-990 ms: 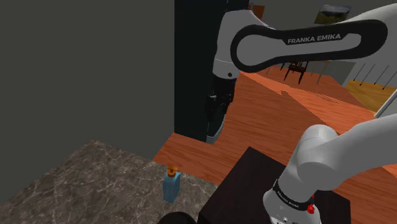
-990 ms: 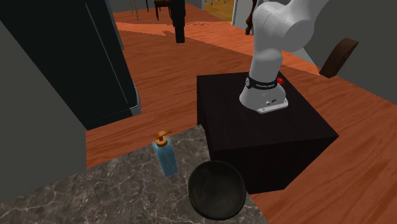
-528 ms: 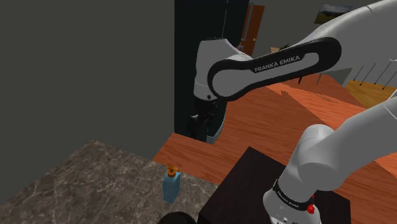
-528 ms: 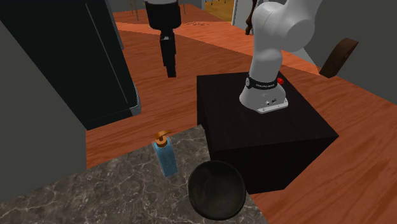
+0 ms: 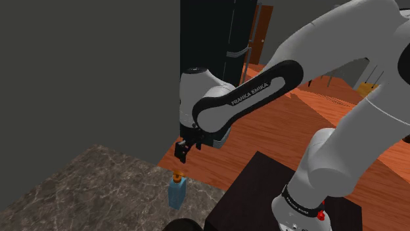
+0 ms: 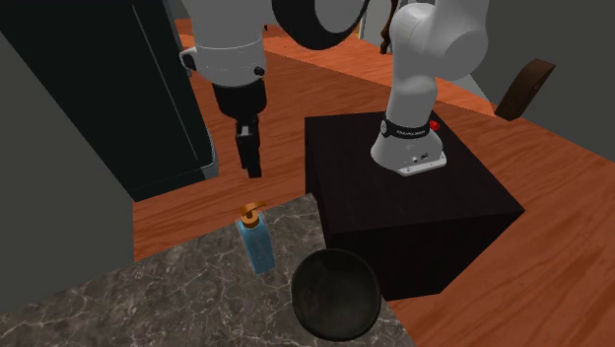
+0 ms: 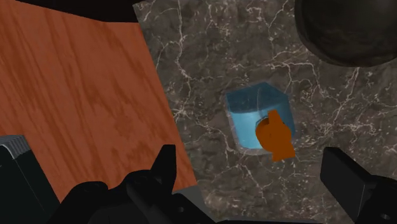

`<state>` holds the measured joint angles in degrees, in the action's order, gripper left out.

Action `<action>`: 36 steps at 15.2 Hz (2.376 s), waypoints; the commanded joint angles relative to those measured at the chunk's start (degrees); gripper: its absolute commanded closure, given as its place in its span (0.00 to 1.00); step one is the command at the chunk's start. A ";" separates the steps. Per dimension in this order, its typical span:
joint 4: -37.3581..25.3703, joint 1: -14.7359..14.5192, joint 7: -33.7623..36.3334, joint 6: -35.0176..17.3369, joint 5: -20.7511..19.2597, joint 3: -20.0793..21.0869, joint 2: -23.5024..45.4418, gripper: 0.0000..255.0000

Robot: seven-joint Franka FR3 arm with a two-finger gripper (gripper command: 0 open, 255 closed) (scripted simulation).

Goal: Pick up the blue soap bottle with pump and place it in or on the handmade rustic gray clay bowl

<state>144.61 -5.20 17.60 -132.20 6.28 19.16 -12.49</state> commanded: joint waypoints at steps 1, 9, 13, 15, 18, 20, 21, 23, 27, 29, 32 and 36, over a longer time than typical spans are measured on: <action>-0.99 0.05 2.13 -3.80 -1.90 1.42 4.93 0.00; -5.39 -0.98 10.23 -12.03 -10.87 2.94 18.90 0.00; -5.10 -1.32 11.84 -15.04 -13.13 2.28 21.88 0.00; -5.04 -1.53 12.51 -16.19 -14.08 1.93 23.09 0.00; -5.04 -1.54 12.51 -16.19 -14.07 1.92 23.08 0.00; -5.04 -1.54 12.51 -16.19 -14.07 1.92 23.08 0.00; -5.04 -1.54 12.51 -16.19 -14.07 1.92 23.08 0.00; -5.04 -1.54 12.51 -16.19 -14.07 1.92 23.08 1.00; -5.04 -1.54 12.50 -16.19 -14.07 1.92 23.08 1.00; -5.03 -1.53 12.50 -16.20 -14.07 1.92 23.08 1.00; -5.04 -1.54 12.51 -16.19 -14.07 1.92 23.08 1.00; -5.19 -1.04 10.82 -13.25 -11.71 2.75 20.01 1.00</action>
<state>139.59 -6.46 29.00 -146.23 -5.98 21.81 8.20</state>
